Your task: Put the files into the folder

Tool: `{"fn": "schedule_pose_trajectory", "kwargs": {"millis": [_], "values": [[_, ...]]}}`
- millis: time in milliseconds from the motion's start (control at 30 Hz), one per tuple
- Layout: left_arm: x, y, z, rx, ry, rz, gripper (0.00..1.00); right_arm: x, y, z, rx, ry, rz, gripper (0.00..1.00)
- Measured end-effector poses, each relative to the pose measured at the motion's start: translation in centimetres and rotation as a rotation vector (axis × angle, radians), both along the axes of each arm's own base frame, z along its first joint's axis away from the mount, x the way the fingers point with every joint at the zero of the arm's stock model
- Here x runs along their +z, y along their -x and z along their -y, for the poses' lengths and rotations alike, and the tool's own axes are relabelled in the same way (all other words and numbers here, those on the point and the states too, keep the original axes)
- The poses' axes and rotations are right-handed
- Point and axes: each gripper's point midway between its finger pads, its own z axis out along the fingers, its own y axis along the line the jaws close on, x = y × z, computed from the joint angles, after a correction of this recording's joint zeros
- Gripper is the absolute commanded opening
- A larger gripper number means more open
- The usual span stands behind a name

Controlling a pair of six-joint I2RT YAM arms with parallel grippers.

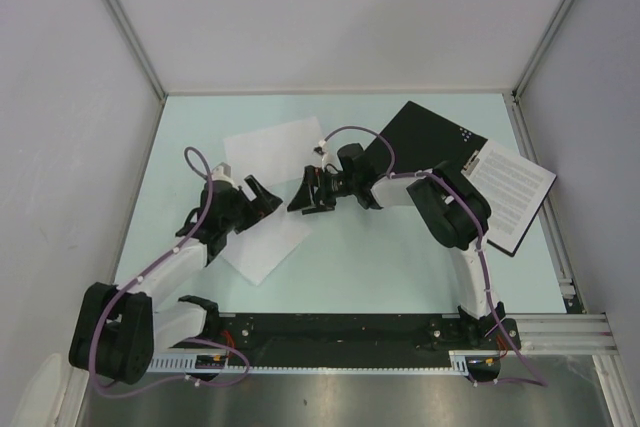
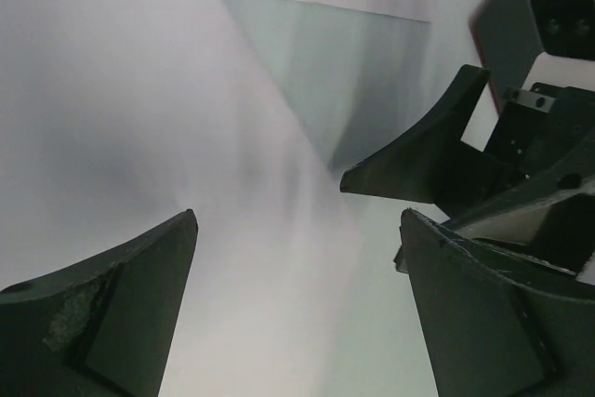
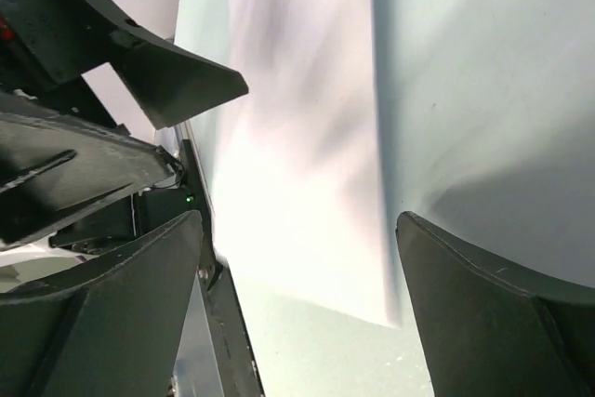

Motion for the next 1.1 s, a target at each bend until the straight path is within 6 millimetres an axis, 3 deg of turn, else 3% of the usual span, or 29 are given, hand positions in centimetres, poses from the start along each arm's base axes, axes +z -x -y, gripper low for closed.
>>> {"fn": "schedule_pose_trajectory", "kwargs": {"millis": [267, 433, 533, 633, 833, 933, 1100], "values": [[-0.4, 0.3, -0.7, 0.026, -0.025, -0.014, 0.96, -0.4, -0.2, -0.2, -0.013, 0.019, 0.027, 0.93], [0.4, 1.2, -2.8, 0.118, -0.078, 0.014, 1.00, -1.1, -0.6, -0.7, -0.031, 0.082, 0.157, 0.99], [1.8, 1.3, -5.3, 0.233, -0.103, 0.052, 0.99, -1.2, -0.4, -2.2, -0.047, 0.140, 0.242, 1.00], [1.9, 1.4, -9.1, 0.393, -0.124, 0.040, 0.99, -0.9, 0.3, -4.4, -0.060, 0.188, 0.316, 1.00], [-1.5, 2.4, -15.0, 0.634, -0.118, -0.131, 0.99, -0.3, 0.3, -9.6, -0.096, 0.267, 0.455, 1.00], [-3.1, 2.9, -16.3, 0.699, -0.082, -0.204, 1.00, -1.1, 0.1, -11.9, -0.099, 0.319, 0.504, 1.00], [-4.2, 3.1, -16.1, 0.714, -0.034, -0.238, 0.99, -2.4, 0.3, -13.3, -0.105, 0.411, 0.556, 1.00]]}}
